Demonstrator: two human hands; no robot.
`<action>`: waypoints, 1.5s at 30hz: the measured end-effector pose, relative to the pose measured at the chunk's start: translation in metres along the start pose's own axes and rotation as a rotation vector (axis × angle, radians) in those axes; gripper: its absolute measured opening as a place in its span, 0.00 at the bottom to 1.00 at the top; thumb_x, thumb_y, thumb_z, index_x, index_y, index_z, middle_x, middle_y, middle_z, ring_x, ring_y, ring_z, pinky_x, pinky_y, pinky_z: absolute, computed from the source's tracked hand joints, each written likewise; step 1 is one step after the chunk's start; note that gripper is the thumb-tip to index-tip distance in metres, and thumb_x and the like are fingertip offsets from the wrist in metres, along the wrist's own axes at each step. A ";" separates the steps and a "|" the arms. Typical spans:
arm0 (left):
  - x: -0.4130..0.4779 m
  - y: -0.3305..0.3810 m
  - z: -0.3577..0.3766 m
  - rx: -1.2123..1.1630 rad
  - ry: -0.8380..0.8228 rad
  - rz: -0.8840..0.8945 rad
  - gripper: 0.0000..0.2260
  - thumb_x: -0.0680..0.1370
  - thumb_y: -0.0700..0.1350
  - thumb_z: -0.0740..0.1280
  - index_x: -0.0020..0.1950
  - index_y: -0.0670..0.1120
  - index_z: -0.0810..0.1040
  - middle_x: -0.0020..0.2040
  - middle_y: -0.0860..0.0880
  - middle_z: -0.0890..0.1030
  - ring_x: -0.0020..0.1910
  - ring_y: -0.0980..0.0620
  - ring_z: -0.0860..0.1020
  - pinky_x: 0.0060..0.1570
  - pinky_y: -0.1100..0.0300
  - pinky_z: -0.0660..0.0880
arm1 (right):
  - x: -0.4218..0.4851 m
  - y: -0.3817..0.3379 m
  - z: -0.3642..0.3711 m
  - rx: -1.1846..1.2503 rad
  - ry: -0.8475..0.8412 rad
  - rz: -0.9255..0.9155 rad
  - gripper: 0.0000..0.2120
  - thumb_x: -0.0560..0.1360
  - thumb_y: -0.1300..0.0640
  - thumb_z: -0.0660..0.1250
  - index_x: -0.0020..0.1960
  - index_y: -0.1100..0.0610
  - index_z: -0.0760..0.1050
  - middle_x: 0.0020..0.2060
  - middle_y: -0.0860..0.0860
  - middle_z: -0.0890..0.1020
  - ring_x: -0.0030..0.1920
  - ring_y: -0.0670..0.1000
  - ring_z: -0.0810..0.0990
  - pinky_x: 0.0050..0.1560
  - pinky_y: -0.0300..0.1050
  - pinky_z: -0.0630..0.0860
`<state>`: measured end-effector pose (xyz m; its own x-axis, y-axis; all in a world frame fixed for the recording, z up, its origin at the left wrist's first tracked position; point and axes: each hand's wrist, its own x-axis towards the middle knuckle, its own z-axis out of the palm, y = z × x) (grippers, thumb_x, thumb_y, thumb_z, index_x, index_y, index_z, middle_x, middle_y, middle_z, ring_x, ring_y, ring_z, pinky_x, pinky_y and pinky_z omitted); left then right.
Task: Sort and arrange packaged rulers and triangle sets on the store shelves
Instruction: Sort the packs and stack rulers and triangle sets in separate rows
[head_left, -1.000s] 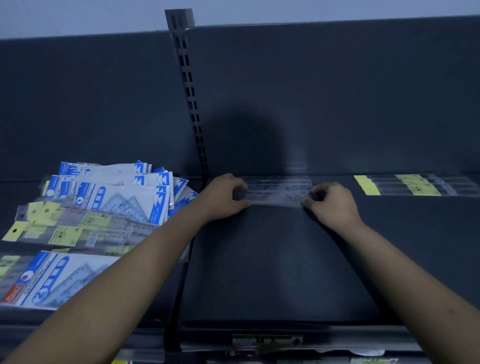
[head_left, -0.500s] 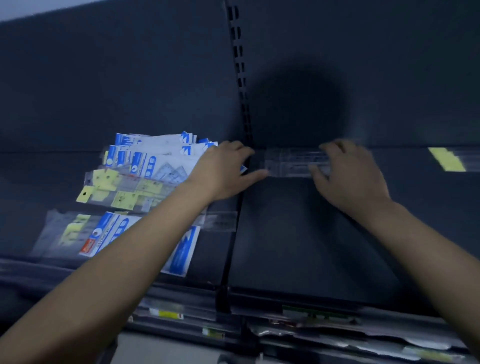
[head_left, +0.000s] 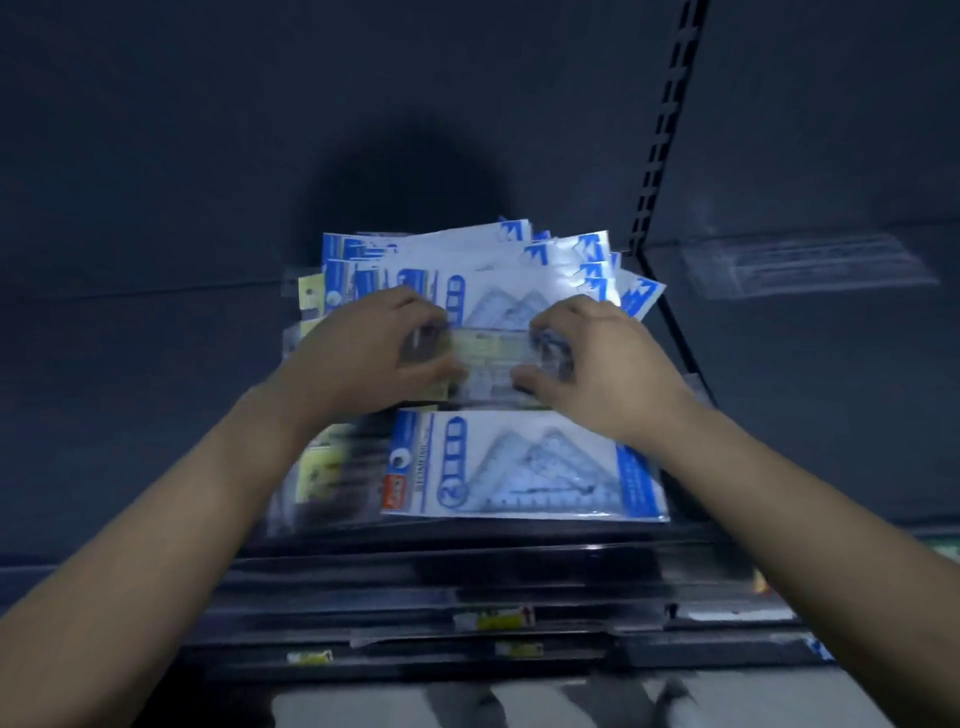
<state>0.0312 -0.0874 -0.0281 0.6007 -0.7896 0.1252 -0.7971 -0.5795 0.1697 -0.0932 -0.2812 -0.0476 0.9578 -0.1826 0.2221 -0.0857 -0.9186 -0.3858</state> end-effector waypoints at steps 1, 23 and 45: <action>-0.003 -0.009 -0.001 -0.024 -0.009 0.022 0.22 0.73 0.59 0.68 0.63 0.49 0.76 0.57 0.50 0.75 0.56 0.50 0.73 0.52 0.61 0.66 | 0.001 -0.004 0.003 -0.022 -0.001 0.012 0.23 0.71 0.41 0.68 0.60 0.54 0.74 0.54 0.51 0.76 0.57 0.55 0.72 0.59 0.50 0.69; -0.002 -0.034 0.033 -0.229 0.276 -0.057 0.23 0.67 0.67 0.69 0.38 0.49 0.69 0.37 0.56 0.71 0.40 0.54 0.67 0.41 0.59 0.60 | -0.002 -0.002 0.031 0.029 0.183 0.005 0.25 0.70 0.37 0.67 0.61 0.48 0.70 0.53 0.45 0.71 0.58 0.48 0.66 0.60 0.43 0.54; 0.005 -0.044 -0.038 -0.595 0.349 0.007 0.03 0.75 0.42 0.69 0.42 0.49 0.80 0.37 0.52 0.82 0.33 0.60 0.76 0.38 0.67 0.72 | 0.007 0.005 -0.022 0.372 0.014 0.085 0.07 0.74 0.54 0.70 0.41 0.54 0.74 0.36 0.46 0.80 0.37 0.44 0.76 0.44 0.38 0.70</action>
<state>0.0719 -0.0579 0.0017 0.6599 -0.6240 0.4185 -0.6914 -0.2864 0.6633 -0.0934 -0.2952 -0.0286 0.9474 -0.2598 0.1870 -0.0563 -0.7104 -0.7015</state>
